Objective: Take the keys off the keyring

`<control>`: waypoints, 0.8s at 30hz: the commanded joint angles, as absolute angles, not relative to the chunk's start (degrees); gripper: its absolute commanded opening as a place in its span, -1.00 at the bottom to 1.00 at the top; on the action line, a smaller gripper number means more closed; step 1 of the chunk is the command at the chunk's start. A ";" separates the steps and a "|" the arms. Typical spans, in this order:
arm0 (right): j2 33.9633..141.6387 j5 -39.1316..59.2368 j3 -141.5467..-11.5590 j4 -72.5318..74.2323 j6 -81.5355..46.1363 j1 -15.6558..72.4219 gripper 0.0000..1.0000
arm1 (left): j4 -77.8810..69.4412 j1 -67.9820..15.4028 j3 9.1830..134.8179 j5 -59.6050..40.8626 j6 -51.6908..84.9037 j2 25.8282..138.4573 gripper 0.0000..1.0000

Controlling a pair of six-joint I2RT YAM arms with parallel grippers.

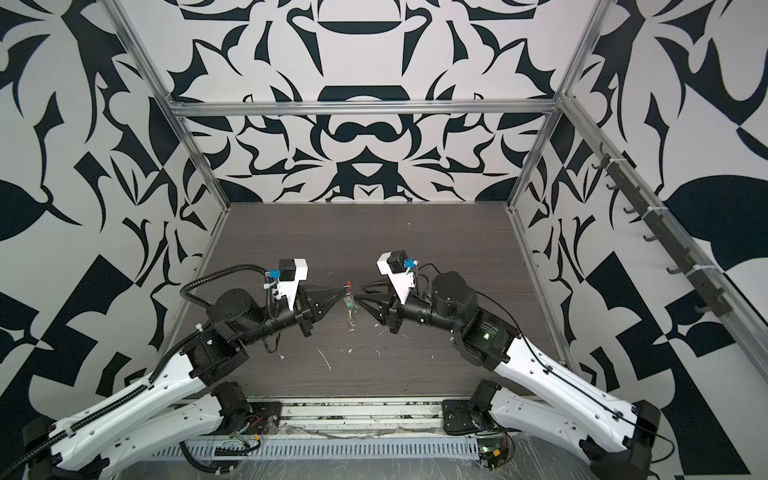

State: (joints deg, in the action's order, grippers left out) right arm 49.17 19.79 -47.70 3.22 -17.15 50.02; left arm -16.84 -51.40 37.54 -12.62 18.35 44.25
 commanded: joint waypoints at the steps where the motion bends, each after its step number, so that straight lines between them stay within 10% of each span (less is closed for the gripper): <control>1: 48.97 18.59 -46.30 19.93 -23.03 50.14 -0.27 | -24.04 -51.48 36.39 -11.43 21.10 43.34 -1.00; 24: 53.88 26.19 -46.67 22.79 -26.90 50.17 -0.60 | -29.66 -51.50 35.10 -13.01 23.20 43.78 -1.00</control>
